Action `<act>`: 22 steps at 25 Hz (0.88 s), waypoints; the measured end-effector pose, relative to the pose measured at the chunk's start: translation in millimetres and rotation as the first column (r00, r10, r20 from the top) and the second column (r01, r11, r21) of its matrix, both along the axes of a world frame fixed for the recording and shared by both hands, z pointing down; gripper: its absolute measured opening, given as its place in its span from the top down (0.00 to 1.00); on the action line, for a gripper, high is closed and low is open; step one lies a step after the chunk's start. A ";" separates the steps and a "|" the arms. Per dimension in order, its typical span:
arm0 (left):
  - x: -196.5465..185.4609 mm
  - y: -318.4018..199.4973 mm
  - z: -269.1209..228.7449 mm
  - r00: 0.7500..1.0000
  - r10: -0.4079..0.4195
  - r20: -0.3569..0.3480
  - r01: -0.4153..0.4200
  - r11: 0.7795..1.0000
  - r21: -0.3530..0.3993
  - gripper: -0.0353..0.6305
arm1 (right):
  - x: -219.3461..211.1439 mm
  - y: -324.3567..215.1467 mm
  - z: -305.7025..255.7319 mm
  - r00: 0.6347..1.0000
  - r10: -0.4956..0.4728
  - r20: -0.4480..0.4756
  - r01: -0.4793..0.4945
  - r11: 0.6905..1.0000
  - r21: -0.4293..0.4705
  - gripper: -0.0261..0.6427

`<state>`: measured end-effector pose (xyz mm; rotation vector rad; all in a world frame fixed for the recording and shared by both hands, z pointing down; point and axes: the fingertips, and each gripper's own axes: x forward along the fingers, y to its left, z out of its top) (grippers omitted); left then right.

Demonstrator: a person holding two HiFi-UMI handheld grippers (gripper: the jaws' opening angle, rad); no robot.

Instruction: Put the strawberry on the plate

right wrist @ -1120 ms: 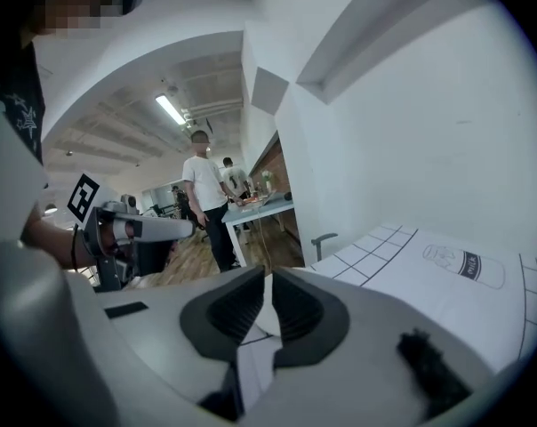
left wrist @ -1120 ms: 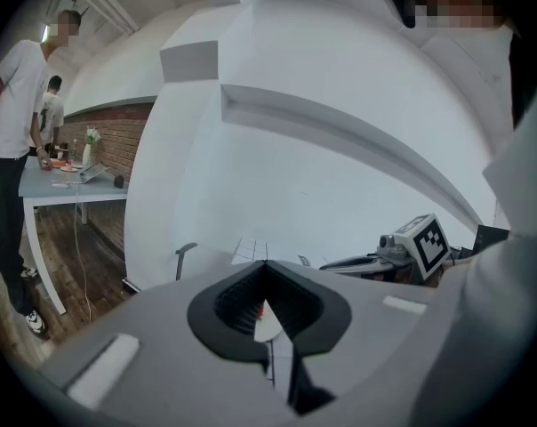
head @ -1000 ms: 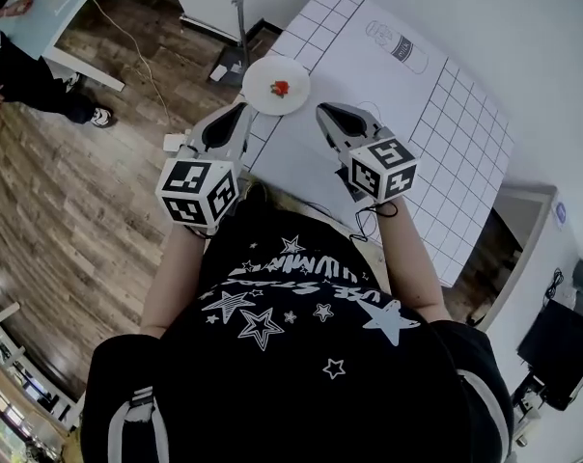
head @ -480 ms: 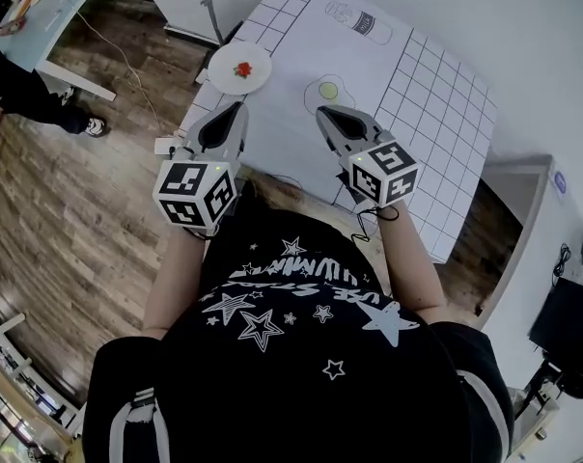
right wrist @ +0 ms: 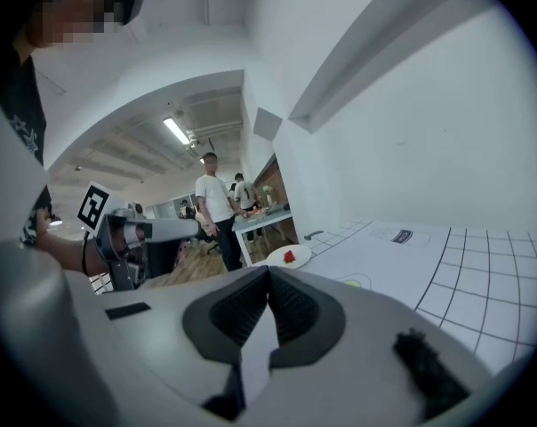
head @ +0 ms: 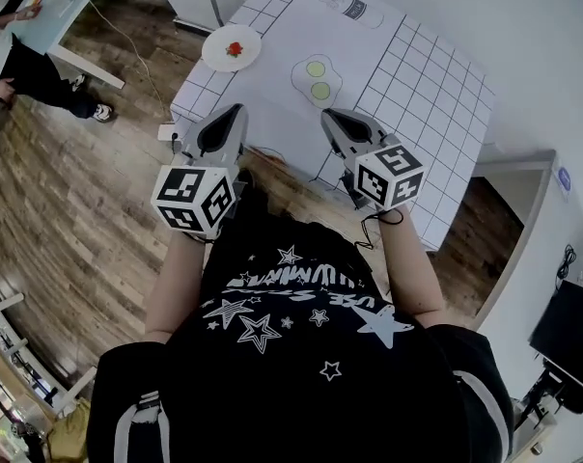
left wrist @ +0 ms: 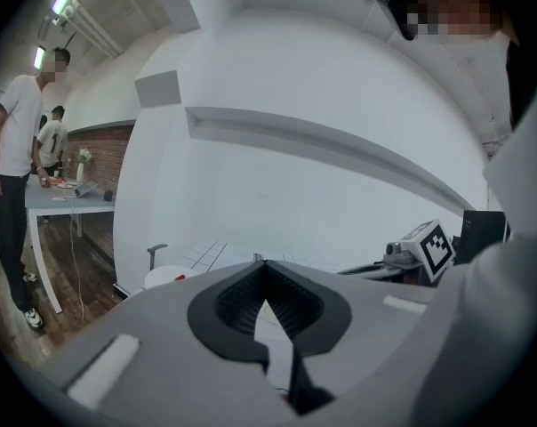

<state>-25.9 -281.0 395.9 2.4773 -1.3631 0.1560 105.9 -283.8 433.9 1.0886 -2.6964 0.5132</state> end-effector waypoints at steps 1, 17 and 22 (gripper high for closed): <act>2.0 6.2 -0.5 1.000 0.000 -0.003 0.000 1.000 -0.001 0.94 | 1.1 3.6 -1.5 1.000 0.002 0.021 -0.001 1.000 -0.006 0.94; 9.6 62.0 19.0 0.997 0.073 0.000 -0.073 0.995 -0.062 0.94 | -4.9 69.1 17.5 0.999 0.035 0.026 -0.032 0.996 -0.080 0.94; 0.8 86.7 11.8 0.996 0.086 -0.017 -0.087 0.994 -0.065 0.94 | -11.1 100.5 8.3 0.998 0.064 0.013 -0.063 0.994 -0.085 0.94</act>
